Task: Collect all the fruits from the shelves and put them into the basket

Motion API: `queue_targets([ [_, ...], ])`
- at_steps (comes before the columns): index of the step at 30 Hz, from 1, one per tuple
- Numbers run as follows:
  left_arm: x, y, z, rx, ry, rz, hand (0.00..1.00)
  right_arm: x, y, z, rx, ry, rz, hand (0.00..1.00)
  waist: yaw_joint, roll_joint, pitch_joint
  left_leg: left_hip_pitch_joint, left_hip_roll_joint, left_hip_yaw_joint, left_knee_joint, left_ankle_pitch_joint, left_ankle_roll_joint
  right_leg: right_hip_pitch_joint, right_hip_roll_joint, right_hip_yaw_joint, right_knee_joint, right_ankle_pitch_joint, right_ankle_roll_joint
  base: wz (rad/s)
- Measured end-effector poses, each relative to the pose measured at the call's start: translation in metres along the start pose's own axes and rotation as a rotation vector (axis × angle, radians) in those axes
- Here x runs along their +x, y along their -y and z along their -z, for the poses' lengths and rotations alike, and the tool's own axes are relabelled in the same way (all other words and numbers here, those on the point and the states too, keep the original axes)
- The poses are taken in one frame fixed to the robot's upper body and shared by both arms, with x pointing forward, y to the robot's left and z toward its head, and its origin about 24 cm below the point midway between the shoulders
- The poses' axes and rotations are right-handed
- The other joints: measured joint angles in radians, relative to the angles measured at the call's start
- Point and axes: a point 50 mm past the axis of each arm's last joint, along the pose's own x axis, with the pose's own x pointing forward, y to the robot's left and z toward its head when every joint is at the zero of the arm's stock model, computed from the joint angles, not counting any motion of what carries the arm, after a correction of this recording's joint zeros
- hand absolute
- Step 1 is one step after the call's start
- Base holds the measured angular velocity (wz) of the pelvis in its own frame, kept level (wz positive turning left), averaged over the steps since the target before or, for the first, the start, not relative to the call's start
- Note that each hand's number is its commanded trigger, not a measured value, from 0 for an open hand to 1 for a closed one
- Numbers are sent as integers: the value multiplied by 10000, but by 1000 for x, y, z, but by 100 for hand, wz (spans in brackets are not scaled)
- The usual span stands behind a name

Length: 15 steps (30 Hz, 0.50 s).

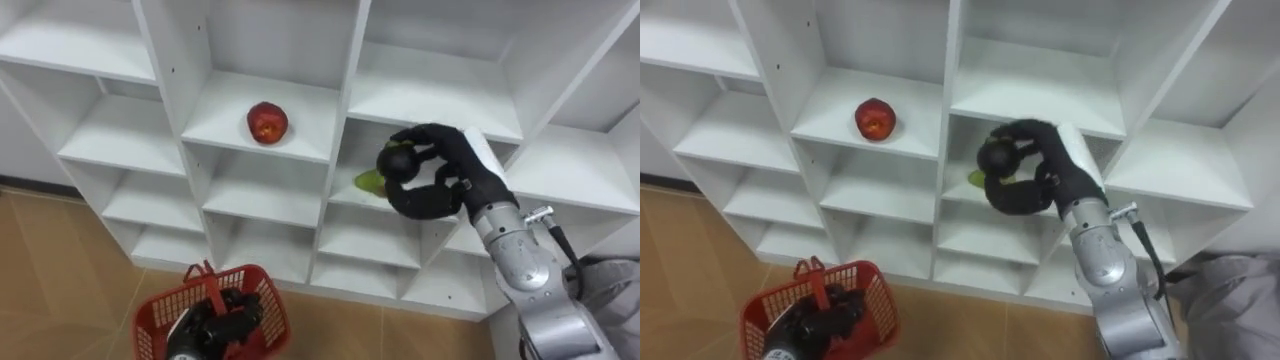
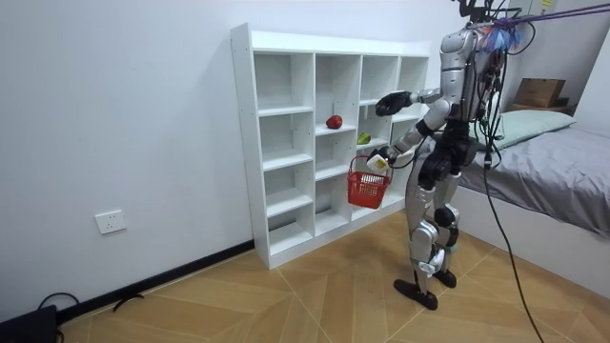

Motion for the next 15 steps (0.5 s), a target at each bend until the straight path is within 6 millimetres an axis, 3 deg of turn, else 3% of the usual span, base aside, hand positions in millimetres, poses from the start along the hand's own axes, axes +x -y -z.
queue_targets([
  [10, 3, 10, 0, 242, -81, 389, 100, -4, -29, -4, -435, 134, -1384, 100, 37, 149, 30, -13, 2, -13, -1, -1, 1, 6, 14, 43, -25, -2, 1, 0],
  [15, 3, 12, 1, 293, -101, 467, 100, -6, -41, -6, -361, 200, -1778, 100, 27, 283, -42, -8, -4, -20, 7, -1, 1, 39, 9, 36, -50, -2, 2, 0],
])
